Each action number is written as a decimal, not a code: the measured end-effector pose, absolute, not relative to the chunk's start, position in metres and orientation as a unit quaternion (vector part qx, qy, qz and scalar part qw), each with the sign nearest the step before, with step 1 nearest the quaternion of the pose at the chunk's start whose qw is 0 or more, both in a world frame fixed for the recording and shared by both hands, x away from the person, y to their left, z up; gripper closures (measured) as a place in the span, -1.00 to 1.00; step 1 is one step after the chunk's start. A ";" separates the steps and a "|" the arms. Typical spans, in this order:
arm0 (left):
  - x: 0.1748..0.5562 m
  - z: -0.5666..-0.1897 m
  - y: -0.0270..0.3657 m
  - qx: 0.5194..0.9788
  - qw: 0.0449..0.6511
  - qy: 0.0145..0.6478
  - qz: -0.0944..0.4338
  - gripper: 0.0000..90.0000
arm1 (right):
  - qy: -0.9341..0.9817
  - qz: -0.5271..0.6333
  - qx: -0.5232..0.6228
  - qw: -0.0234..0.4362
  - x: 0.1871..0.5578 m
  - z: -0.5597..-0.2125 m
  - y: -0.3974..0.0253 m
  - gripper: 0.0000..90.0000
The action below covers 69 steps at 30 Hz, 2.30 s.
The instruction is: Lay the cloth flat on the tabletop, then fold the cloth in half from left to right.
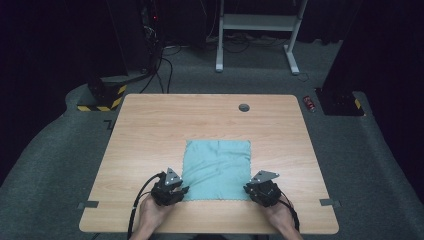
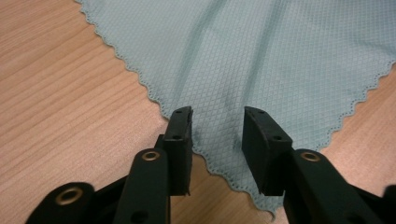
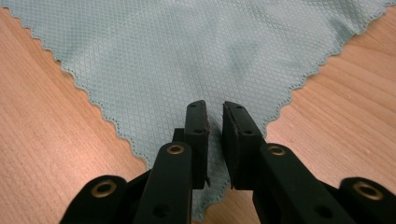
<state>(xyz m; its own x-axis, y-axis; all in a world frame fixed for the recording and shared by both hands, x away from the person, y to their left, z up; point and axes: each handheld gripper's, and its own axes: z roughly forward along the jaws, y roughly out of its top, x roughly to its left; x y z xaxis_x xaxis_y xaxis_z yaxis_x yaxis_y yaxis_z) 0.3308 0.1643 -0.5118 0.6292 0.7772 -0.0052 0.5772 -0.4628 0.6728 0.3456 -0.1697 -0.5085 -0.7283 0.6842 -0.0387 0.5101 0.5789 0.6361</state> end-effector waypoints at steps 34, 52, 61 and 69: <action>0.411 -0.516 0.141 0.815 0.321 0.441 0.195 -0.07 | 0.861 0.340 0.355 0.129 0.390 -0.514 -0.124 0.40; 0.429 -0.524 0.166 0.782 0.349 0.474 0.205 -0.11 | 0.859 0.346 0.339 0.164 0.376 -0.518 -0.129 0.43; 0.433 -0.523 0.175 0.761 0.364 0.502 0.189 -0.07 | 0.856 0.362 0.340 0.142 0.375 -0.515 -0.118 0.41; 0.435 -0.523 0.183 0.756 0.375 0.506 0.178 0.01 | 0.858 0.372 0.331 0.125 0.374 -0.515 -0.106 0.37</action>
